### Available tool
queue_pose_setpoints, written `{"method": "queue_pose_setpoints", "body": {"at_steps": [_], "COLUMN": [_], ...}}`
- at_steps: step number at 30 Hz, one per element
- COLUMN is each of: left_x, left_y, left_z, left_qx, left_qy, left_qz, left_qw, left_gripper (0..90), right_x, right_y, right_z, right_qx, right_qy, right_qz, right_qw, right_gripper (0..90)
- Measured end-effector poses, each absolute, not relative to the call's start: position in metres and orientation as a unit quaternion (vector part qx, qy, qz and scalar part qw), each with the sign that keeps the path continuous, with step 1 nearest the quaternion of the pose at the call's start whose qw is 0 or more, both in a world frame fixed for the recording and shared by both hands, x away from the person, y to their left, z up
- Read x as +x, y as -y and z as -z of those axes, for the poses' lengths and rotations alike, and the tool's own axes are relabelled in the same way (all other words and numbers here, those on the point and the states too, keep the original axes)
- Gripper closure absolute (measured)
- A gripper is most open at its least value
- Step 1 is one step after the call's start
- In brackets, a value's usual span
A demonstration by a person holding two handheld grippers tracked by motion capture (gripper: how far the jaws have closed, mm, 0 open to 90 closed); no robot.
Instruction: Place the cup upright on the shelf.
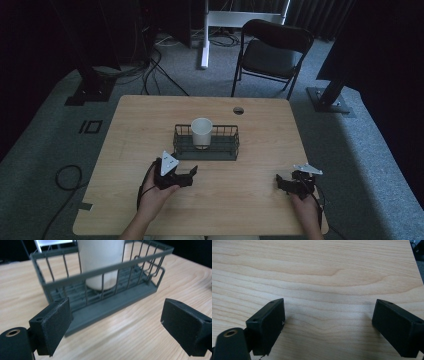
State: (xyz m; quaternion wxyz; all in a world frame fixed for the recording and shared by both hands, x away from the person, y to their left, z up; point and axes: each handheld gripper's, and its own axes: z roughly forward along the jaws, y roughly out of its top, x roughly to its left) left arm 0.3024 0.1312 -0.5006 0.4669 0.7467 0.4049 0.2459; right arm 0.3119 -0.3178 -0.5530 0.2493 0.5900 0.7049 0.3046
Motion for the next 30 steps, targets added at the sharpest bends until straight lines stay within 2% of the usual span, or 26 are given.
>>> {"method": "queue_pose_setpoints", "body": {"at_steps": [18, 30], "left_x": [0.288, 0.28], "left_y": [-0.177, -0.212], "left_z": [0.527, 0.531], "left_qx": [0.768, 0.756], "left_qy": [-0.447, -0.486], "left_qz": [-0.234, -0.241], "left_qw": [0.395, 0.366], "left_gripper": [10.1, 10.1], "right_x": [0.312, 0.312], "right_y": [0.318, 0.318], "right_z": [0.553, 0.553], "right_qx": [0.59, 0.59], "right_qy": [-0.705, -0.705], "right_qz": [-0.305, -0.305], "right_qw": [0.249, 0.249], "right_gripper": [10.8, 10.8]}}
